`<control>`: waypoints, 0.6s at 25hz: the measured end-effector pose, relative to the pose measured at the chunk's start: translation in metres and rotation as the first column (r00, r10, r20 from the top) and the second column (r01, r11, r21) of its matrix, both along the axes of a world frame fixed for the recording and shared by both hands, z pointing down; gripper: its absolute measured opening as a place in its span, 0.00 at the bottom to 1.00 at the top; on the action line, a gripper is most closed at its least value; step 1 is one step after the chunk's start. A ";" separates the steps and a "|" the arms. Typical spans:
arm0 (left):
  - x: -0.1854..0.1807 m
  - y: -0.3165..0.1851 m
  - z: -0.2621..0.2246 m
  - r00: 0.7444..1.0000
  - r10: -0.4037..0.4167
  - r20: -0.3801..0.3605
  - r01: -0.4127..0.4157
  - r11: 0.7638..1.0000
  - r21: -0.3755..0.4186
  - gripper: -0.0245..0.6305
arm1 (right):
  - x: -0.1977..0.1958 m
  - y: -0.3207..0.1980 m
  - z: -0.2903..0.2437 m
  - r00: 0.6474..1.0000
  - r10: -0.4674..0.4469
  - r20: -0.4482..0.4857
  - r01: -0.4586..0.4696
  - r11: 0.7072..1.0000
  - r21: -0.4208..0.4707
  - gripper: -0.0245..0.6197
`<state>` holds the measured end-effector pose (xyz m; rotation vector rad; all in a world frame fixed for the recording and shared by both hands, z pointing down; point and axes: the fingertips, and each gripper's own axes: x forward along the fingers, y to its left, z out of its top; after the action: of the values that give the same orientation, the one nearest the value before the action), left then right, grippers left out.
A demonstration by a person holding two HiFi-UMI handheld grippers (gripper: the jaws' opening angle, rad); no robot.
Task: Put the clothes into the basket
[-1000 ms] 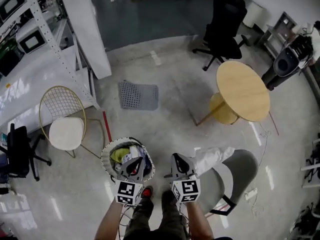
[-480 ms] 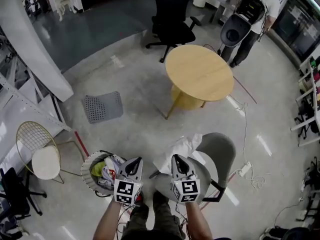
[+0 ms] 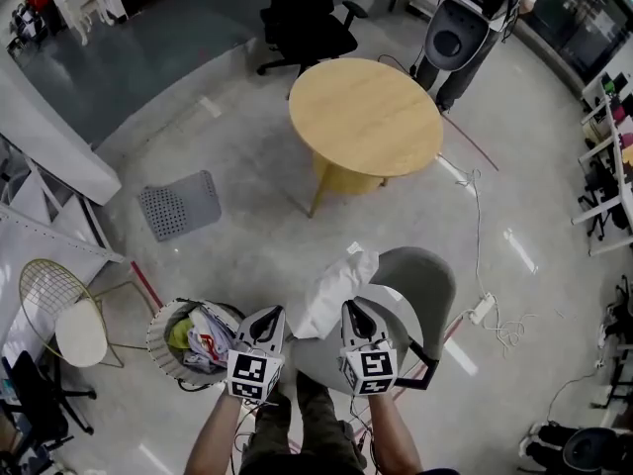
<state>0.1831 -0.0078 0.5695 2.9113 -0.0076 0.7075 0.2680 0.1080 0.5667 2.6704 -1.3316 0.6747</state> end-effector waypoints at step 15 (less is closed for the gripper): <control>0.002 0.005 0.105 0.986 -0.042 0.159 0.053 0.996 -0.069 0.05 | 0.000 -0.010 0.126 0.981 -0.062 0.185 0.079 0.993 -0.086 0.10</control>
<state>0.1846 -0.0029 0.6749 2.7688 -0.0669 0.9071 0.2680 0.0978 0.6930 2.5268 -1.3922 0.9672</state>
